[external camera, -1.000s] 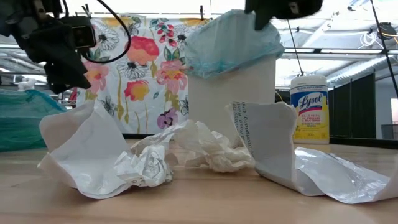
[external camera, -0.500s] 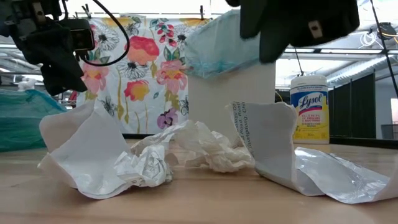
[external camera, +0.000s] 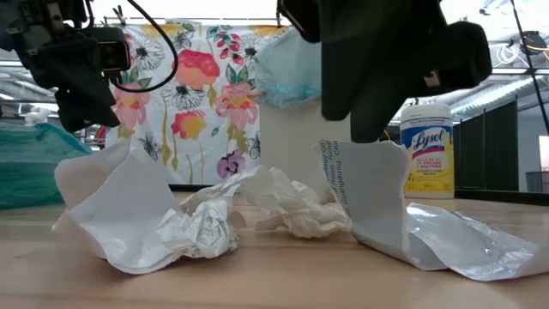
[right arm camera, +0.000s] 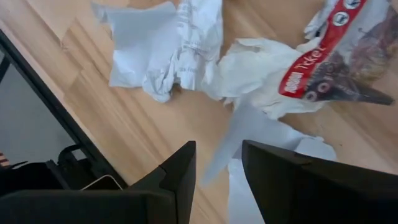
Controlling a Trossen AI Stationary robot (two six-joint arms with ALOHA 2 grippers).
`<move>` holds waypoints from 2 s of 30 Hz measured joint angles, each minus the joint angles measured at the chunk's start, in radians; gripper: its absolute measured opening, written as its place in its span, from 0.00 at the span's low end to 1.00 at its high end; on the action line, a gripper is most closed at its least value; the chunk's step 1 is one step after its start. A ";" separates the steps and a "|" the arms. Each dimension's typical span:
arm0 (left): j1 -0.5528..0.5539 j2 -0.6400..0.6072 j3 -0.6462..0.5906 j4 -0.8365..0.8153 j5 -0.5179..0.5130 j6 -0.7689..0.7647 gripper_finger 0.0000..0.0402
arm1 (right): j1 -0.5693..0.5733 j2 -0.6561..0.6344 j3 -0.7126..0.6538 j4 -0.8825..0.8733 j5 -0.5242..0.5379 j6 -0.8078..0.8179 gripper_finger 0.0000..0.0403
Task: Place trash/remove bag and relplace
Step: Put the white paper into the trash bin
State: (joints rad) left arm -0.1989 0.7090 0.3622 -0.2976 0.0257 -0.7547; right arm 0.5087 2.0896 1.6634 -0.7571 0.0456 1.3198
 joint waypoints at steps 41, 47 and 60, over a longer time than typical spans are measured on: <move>0.000 0.000 0.000 -0.004 0.032 -0.032 0.38 | 0.001 -0.285 -0.001 -0.218 0.144 0.034 0.00; 0.000 0.000 0.000 -0.041 0.032 -0.018 0.38 | -0.005 -0.385 -0.001 -0.215 0.227 0.002 0.00; 0.000 0.000 0.000 -0.082 0.025 -0.015 0.38 | -0.100 -0.524 -0.001 -0.129 0.326 -0.254 0.00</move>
State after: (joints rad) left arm -0.1989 0.7094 0.3618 -0.3793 0.0509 -0.7693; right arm 0.4089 1.5652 1.6627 -0.8858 0.3719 1.0656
